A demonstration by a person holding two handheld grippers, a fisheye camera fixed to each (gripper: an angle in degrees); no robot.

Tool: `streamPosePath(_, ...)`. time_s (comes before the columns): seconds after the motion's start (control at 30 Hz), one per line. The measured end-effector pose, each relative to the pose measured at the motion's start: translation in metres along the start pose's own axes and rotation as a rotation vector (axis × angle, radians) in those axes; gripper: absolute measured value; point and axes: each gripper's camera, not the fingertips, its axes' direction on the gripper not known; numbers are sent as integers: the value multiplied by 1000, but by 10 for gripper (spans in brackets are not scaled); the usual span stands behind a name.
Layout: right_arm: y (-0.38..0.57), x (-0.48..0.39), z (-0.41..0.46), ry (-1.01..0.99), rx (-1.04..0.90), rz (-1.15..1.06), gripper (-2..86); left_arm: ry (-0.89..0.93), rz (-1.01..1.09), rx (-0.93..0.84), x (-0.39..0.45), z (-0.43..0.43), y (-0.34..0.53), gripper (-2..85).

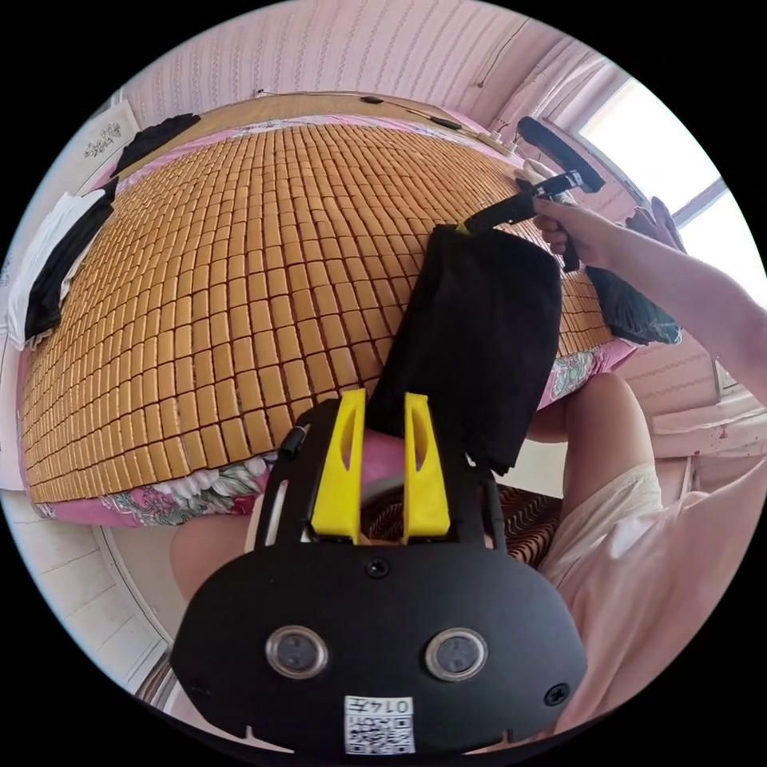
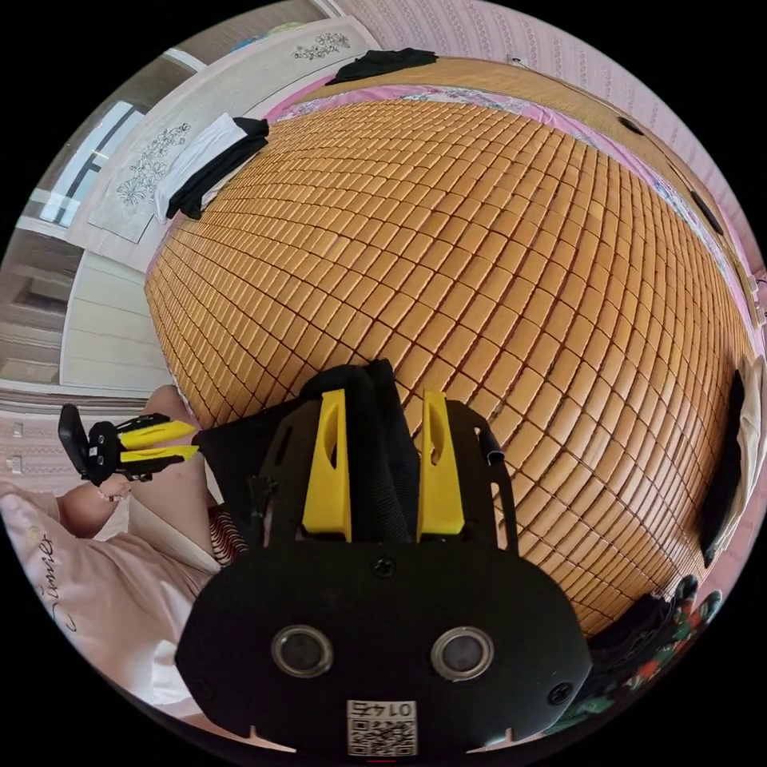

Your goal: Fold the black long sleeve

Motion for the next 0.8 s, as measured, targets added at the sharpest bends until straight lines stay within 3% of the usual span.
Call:
streamPosePath(0.13,14,-16,12,-12,-53,-85,74,24,-13,-105,-1,24,-8,93)
streamPosePath(0.27,53,-30,-1,61,1,-145,44,12,74,-78,11,24,-4,38)
streamPosePath(0.43,195,-36,-80,-9,377,-92,28,77,124,0,25,-10,5,5)
streamPosePath(0.63,351,-27,-124,-64,620,39,24,78,308,163,66,-96,7,-3)
streamPosePath(0.8,401,-11,-154,-67,738,57,24,21,379,261,91,-152,-19,-6)
